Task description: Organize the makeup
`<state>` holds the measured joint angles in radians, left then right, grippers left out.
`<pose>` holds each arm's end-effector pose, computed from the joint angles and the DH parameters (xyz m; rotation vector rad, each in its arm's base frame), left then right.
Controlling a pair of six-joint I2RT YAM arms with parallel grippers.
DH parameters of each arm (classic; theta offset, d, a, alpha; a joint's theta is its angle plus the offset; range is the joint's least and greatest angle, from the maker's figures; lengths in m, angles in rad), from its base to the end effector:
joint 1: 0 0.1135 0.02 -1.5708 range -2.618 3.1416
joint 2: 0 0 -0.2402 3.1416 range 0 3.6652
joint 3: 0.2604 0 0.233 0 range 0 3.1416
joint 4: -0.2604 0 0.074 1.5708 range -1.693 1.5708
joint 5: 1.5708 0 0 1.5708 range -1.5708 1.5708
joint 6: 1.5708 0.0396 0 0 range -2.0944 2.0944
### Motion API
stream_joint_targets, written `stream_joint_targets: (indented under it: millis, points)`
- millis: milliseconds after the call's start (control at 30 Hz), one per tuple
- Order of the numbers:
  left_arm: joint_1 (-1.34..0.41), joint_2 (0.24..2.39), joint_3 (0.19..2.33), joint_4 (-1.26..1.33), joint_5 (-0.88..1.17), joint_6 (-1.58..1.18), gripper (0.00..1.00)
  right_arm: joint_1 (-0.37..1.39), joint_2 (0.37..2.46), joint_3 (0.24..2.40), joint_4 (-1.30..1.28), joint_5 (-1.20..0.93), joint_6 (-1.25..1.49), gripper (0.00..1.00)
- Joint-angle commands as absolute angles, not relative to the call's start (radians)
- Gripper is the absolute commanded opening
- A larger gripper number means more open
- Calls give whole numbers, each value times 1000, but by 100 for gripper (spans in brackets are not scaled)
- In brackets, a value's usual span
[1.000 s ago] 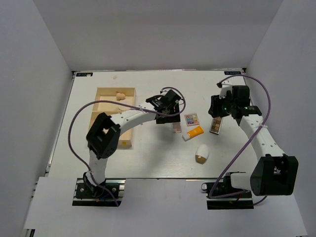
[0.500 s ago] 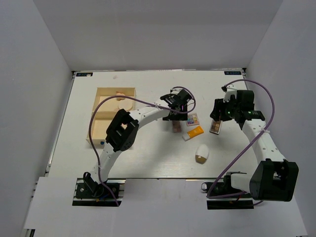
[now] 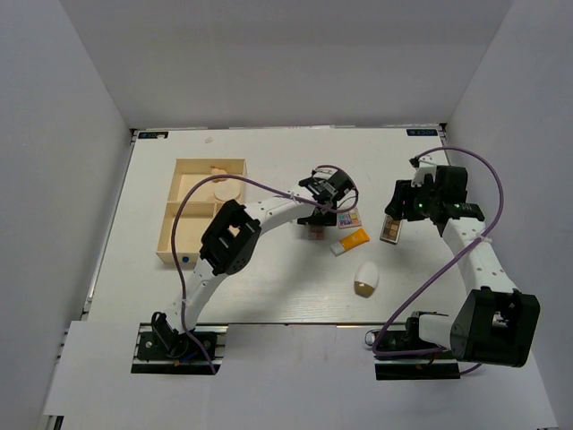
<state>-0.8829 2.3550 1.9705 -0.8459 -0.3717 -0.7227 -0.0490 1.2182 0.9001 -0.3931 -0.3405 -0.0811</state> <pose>0.3018 -0.3446 0.1502 0.1263 2.6401 0.0185 0.2543 0.0008 0.2528 -0.2130 2.2427 0.3183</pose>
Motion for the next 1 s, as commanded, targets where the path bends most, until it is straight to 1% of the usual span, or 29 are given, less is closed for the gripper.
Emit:
stream_joint_targets:
  millis: [0,33,100,133,233,267,300,400,433,500,667,800,833,967]
  points:
    - [-896,2379,1980,-893,-403,-726,69,-60,1197,885,-364,-362,-66,56]
    - [-896,2375,1965,-894,-408,-727,61,-61,1197,884,-364,-367,-69,57]
    - [-896,2338,1892,-887,-413,-729,53,-66,1192,881,-364,-365,-72,56]
    - [-896,2318,1864,-876,-419,-730,45,-66,1192,876,-364,-364,-75,57]
    - [-884,2203,1732,-827,-410,-723,33,-72,1190,867,-364,-368,-80,57]
    - [-874,2163,1667,-799,-396,-729,27,-72,1190,864,-364,-374,-80,58]
    - [-874,2069,1625,-775,-391,-730,25,-74,1190,861,-364,-374,-78,58]
    - [-848,1918,1524,-686,-407,-712,22,-75,1193,851,-359,-382,-78,58]
    - [-838,1842,1513,-677,-407,-697,22,-75,1195,848,-357,-382,-80,59]
    - [-827,1780,1502,-666,-408,-674,22,-75,1198,845,-351,-387,-81,58]
    - [-782,1588,1451,-698,-457,-647,21,-75,1212,850,-351,-387,-89,59]
    - [-713,1450,1333,-750,-528,-653,22,-75,1215,848,-351,-385,-98,59]
    - [-697,1422,1274,-773,-534,-655,21,-75,1218,848,-351,-385,-100,59]
    - [-591,1264,1149,-810,-580,-661,21,-75,1226,851,-351,-385,-110,59]
